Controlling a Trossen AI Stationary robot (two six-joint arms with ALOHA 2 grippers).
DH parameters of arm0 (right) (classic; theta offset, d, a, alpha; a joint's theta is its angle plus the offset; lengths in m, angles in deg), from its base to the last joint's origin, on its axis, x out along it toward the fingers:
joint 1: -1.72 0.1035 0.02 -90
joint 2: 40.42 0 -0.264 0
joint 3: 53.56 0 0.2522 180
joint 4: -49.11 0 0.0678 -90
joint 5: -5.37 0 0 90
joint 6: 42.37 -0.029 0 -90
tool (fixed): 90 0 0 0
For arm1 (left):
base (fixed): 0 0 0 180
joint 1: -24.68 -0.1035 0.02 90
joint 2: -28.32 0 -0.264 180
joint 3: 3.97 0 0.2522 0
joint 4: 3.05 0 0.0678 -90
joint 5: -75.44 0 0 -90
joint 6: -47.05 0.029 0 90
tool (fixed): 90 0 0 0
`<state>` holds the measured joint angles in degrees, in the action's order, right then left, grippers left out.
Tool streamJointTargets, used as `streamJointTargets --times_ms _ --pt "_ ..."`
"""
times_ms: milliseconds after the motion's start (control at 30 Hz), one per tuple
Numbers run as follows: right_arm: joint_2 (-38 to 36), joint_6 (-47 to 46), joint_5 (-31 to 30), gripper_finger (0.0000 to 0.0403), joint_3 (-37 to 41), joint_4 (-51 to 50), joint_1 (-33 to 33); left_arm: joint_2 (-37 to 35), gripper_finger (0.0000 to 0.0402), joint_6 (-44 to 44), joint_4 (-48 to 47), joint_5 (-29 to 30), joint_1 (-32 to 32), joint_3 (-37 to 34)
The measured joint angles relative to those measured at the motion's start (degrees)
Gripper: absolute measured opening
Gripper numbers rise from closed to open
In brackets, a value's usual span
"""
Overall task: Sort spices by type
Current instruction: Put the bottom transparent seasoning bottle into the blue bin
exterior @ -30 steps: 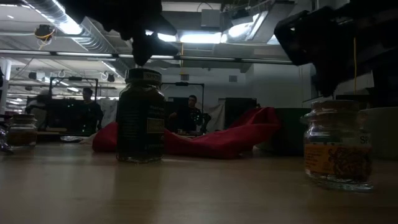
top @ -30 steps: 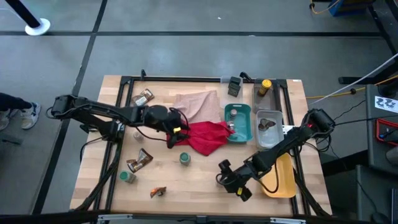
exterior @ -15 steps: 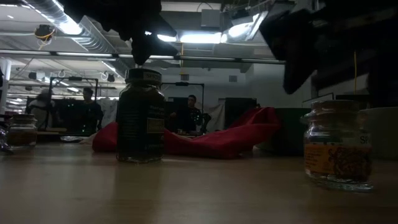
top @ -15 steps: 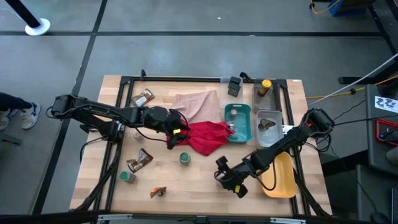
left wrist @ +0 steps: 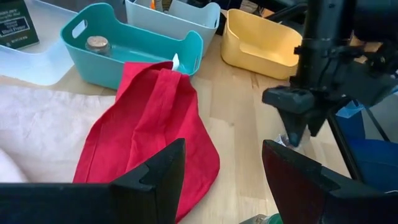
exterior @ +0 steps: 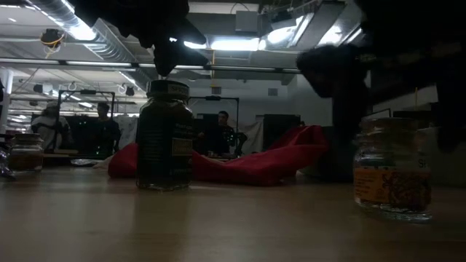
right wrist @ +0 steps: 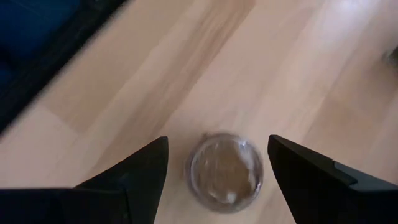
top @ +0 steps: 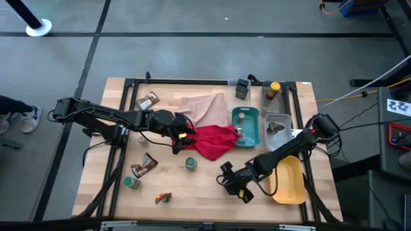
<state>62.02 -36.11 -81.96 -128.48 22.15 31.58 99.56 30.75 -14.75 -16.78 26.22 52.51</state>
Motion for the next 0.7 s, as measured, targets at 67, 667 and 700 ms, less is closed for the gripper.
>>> streamJointTargets --times_ms 67,667,700 --pt "0.64 0.0 0.33 0.0276 0.17 -0.06 -0.01 0.0 0.0196 0.25 0.0 0.0 0.0 0.0" --pt "1.18 -0.42 0.38 0.0178 0.08 -1.33 -1.92 0.0 0.0196 0.88 0.11 0.13 0.0 0.0" --pt "0.73 -0.41 0.36 0.0178 0.08 -2.42 -1.92 0.0 0.0196 0.88 0.11 0.13 0.0 0.0"
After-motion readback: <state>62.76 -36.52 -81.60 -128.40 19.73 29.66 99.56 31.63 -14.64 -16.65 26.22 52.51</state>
